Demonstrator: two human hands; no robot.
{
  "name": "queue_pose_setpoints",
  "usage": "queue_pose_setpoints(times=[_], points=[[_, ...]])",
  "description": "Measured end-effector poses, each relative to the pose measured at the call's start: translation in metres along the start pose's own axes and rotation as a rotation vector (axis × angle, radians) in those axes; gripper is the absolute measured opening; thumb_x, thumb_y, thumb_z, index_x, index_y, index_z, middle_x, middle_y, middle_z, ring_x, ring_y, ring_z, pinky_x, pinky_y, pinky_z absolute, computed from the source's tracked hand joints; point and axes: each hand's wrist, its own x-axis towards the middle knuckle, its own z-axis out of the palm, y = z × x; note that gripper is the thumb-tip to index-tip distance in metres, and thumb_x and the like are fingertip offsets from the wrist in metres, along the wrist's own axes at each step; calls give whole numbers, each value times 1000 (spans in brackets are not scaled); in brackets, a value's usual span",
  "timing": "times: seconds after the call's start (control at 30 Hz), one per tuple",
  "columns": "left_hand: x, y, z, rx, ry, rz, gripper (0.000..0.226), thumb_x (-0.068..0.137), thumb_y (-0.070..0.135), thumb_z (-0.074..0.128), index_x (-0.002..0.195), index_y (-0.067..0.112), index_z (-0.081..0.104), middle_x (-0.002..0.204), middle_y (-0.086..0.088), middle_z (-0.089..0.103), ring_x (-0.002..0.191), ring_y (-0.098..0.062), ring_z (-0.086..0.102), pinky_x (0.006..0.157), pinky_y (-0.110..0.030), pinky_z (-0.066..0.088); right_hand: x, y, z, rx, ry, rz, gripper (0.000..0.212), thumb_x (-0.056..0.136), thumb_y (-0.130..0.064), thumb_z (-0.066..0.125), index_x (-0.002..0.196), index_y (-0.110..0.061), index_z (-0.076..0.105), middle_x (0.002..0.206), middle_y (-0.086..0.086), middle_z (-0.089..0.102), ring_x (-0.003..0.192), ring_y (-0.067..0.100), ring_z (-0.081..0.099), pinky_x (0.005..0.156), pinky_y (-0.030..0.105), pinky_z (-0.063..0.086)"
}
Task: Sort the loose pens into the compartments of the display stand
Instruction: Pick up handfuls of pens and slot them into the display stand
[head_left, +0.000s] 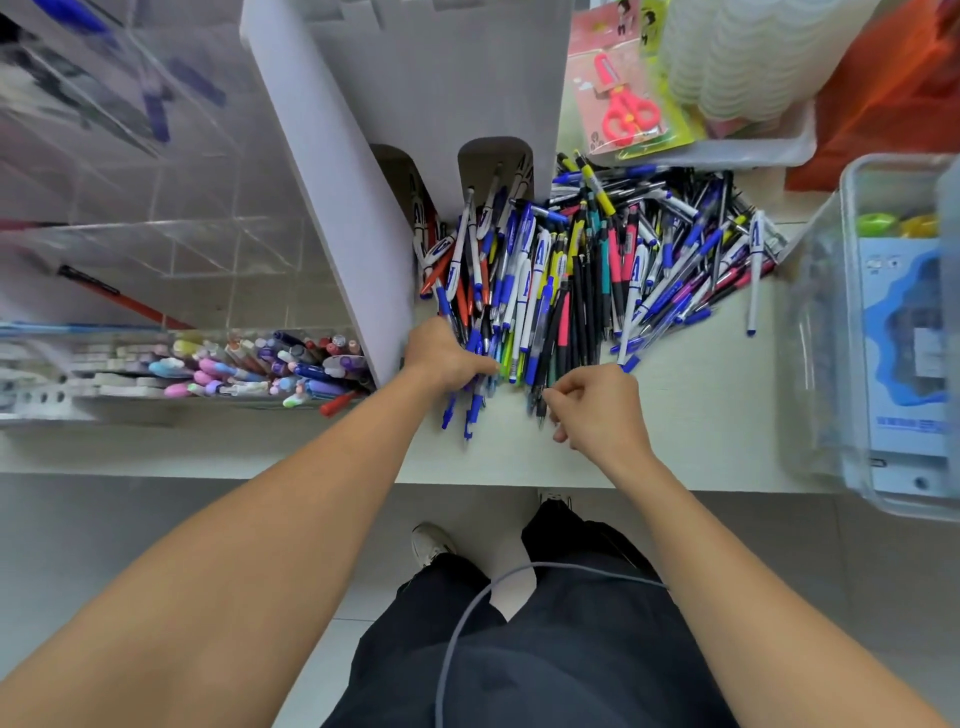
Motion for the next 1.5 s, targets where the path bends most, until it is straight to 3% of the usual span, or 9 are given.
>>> queue_pose_setpoints(times=[0.13,0.23,0.33,0.47,0.63,1.0,1.1,1.27,1.5], points=[[-3,10,10,19,86,-35,47,62,33,94,88,10,62,81,-3,64,65,-11,55,47,-25,37,1,-15,19,-42,-91,-34,25,91,-12,68,67,-6,69,54,7,67,43,13,66,47,24,51],[-2,19,16,32,118,-93,51,61,37,94,87,10,59,77,-2,59,60,-11,50,44,-26,33,7,-23,34,-90,-156,3,20,85,-6,66,65,-2,68,51,10,67,45,18,68,54,33,61],[-1,21,18,65,136,-96,54,63,35,94,92,10,56,78,-1,54,67,-15,51,47,-26,35,11,-23,35,-98,-138,10,16,82,-3,64,66,-1,68,49,10,65,45,20,68,55,40,62],[1,19,21,66,172,-100,43,66,25,91,83,13,53,77,1,50,80,-19,56,62,-30,48,10,-15,26,-68,-121,2,18,84,-3,61,68,-1,69,53,12,66,43,18,66,51,36,61],[2,14,14,-62,154,-105,37,72,18,83,73,15,46,76,1,51,73,-16,54,53,-24,42,6,-10,24,-49,-126,-26,17,87,-3,59,73,-3,68,59,12,67,41,15,65,45,31,58],[-9,12,-6,-319,-75,-264,32,68,12,72,96,5,60,83,-7,58,67,-18,53,56,-27,46,-1,-15,22,14,-192,-28,12,93,-10,63,85,-5,70,70,10,71,48,18,69,43,27,53],[-14,10,-10,-367,-180,-299,21,68,7,68,89,4,66,84,-10,63,64,-18,52,52,-24,45,-2,-14,22,67,-215,2,13,93,-10,63,85,-2,70,75,13,71,50,21,69,43,25,50],[-15,5,-17,-493,-287,-299,7,86,6,65,92,5,62,74,-5,63,56,-10,57,49,-22,46,-5,-12,20,137,-234,59,17,95,-14,62,87,-2,70,80,15,72,49,18,67,42,23,47],[-36,0,-26,-566,-384,-277,4,93,6,58,90,5,55,63,-4,54,46,-11,45,46,-22,44,-4,-17,14,278,-253,146,18,96,-19,64,93,-3,71,82,14,74,53,16,67,43,23,46]])
